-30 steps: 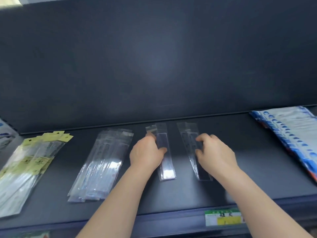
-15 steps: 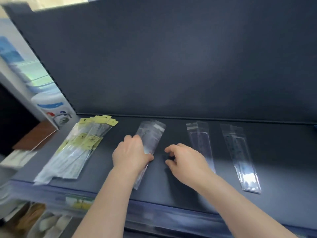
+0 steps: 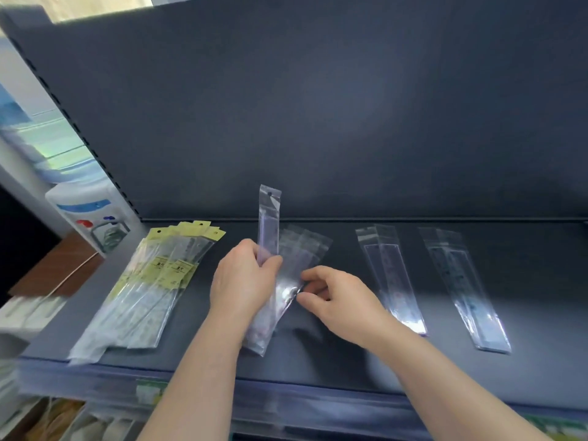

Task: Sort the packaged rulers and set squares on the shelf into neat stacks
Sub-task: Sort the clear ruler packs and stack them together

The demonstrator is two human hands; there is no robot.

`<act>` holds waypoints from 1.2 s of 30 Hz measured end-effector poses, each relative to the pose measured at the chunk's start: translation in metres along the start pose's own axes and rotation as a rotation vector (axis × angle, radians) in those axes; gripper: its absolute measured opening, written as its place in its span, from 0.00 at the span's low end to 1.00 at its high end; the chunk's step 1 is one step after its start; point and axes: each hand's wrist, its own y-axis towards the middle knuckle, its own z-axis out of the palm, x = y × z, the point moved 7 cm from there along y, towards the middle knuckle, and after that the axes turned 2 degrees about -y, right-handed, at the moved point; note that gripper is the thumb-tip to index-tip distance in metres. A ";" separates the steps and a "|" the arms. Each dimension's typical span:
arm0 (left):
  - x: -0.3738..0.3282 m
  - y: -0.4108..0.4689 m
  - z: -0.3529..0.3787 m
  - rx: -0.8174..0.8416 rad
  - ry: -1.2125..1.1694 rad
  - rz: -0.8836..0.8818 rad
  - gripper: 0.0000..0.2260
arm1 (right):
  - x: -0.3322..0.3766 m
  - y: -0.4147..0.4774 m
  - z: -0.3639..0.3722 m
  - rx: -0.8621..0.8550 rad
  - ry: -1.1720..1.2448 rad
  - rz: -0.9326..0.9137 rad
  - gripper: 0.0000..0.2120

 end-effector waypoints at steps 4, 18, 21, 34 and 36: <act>-0.016 -0.002 0.021 0.158 -0.352 -0.012 0.11 | -0.001 -0.001 -0.006 -0.045 0.239 0.031 0.15; -0.033 -0.007 0.051 0.208 0.468 0.027 0.19 | -0.085 -0.032 -0.091 -0.188 -0.432 0.319 0.20; -0.029 -0.005 0.043 0.222 0.486 -0.015 0.15 | -0.069 -0.034 -0.088 -0.275 -0.577 0.222 0.19; -0.100 -0.022 0.129 0.350 0.121 0.008 0.15 | -0.082 -0.063 -0.117 -0.307 -0.696 0.138 0.15; -0.101 -0.023 0.124 0.252 0.226 0.038 0.15 | -0.082 -0.064 -0.119 -0.301 -0.681 0.118 0.14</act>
